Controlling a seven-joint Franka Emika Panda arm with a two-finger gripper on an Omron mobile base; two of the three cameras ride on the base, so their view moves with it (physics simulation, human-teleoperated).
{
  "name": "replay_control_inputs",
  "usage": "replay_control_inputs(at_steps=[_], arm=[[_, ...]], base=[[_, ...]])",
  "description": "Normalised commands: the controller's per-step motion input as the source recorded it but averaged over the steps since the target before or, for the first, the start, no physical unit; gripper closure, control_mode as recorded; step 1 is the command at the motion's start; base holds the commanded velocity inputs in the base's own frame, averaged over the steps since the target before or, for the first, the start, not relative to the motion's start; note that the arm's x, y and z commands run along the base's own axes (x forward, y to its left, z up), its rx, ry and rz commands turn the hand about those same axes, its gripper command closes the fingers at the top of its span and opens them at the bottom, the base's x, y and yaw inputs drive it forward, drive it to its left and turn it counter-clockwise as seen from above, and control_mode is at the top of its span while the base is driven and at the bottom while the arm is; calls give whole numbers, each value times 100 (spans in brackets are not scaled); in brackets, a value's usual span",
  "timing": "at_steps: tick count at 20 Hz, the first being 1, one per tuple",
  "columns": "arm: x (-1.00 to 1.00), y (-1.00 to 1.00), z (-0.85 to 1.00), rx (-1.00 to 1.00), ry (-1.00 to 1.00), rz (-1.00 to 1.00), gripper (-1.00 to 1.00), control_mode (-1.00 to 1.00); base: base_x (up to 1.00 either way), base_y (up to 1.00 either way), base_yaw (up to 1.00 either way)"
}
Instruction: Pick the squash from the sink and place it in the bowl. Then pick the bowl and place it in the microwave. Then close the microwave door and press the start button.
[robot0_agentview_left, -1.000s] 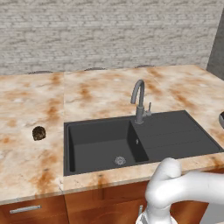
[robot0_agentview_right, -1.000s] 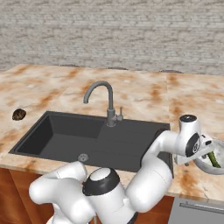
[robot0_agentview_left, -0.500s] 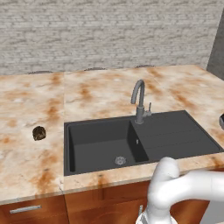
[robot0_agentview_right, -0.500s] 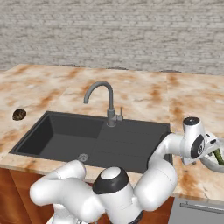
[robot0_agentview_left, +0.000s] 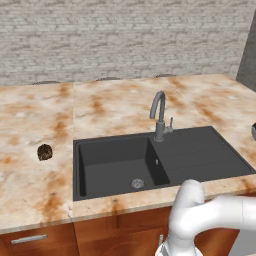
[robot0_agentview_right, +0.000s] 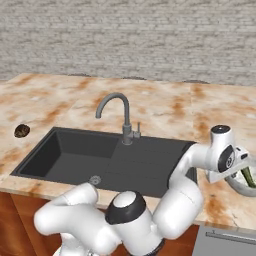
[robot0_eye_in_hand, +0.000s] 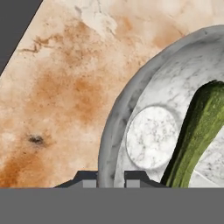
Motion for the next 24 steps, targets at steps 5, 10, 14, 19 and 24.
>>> replay_control_inputs(at_steps=[5,10,14,19,24], arm=[[-54,43,58,-4,-7,1,100,-100],[-52,76,100,-4,1,8,100,-100],[-50,88,100,-11,8,13,100,-100],[-69,43,88,-9,5,19,100,-100],[-58,52,80,-5,6,24,100,-100]], base=[[0,0,0],[0,0,0],[0,0,0],[0,0,0],[0,0,0]])
